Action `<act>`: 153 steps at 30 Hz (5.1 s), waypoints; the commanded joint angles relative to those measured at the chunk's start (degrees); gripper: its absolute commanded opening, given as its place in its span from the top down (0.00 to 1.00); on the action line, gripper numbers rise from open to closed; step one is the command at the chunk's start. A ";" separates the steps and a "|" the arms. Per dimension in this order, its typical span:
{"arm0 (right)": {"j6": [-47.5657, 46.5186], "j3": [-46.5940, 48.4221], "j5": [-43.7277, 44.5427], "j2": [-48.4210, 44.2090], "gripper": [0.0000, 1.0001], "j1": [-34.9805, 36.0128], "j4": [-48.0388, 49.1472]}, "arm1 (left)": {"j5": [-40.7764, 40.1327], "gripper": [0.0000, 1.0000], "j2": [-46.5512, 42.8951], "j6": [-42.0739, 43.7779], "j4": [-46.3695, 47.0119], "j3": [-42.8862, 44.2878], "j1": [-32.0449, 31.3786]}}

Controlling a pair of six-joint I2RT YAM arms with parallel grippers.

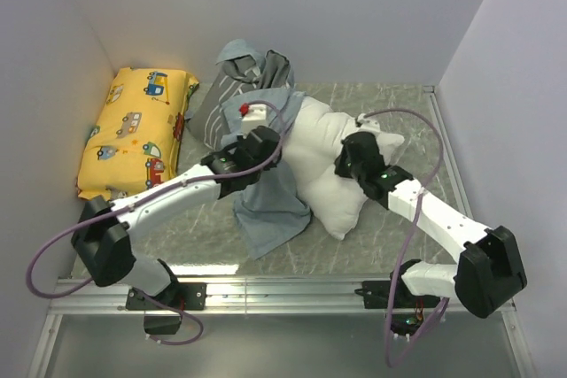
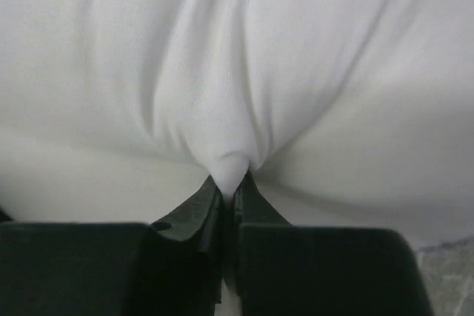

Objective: Remove the pillowcase from the pillow

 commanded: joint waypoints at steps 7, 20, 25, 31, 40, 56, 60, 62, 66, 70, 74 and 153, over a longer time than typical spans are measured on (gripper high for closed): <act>-3.22 9.42 -0.24 -4.27 1.00 -16.76 -10.29 | 3.19 0.99 -18.22 0.67 -2.56 -7.05 19.68; -6.91 16.73 1.41 -4.45 0.32 -6.63 -11.87 | 11.54 1.00 -10.34 -0.47 4.20 -13.38 15.76; -8.41 21.57 5.38 -1.56 0.14 7.90 -14.25 | 9.96 0.99 -6.47 -1.96 5.08 -12.50 11.18; -5.95 23.77 11.70 11.36 0.09 18.56 -16.44 | 10.58 0.99 -7.16 -2.14 5.35 -12.07 10.83; -5.33 20.44 11.46 20.87 0.98 9.97 -12.49 | 8.91 0.99 -10.76 0.41 2.80 -10.75 14.50; -5.42 13.66 2.40 9.17 1.00 -5.25 -9.59 | 23.77 0.83 -13.06 4.98 4.13 -6.10 28.15; -5.77 13.66 2.31 9.88 1.00 -5.34 -8.98 | 21.92 0.27 -16.56 4.98 1.58 -8.63 25.77; -5.94 14.01 2.40 10.14 1.00 -5.52 -8.98 | 17.81 0.18 -20.51 4.46 -0.88 -10.64 25.77; -6.21 16.20 1.61 10.93 1.00 -5.70 -9.15 | 16.73 0.19 -29.37 0.85 -3.97 -17.93 25.77; -6.03 18.66 0.12 12.60 1.00 -5.70 -9.59 | 20.23 0.21 -33.43 -2.49 -1.79 -28.73 25.68; -6.47 20.52 -0.41 14.01 1.00 -5.70 -10.21 | 26.30 0.22 -33.88 -7.40 5.93 -37.45 24.36; 3.55 -8.05 2.05 8.56 1.00 6.96 5.44 | 24.92 0.15 1.62 8.23 5.36 12.89 22.87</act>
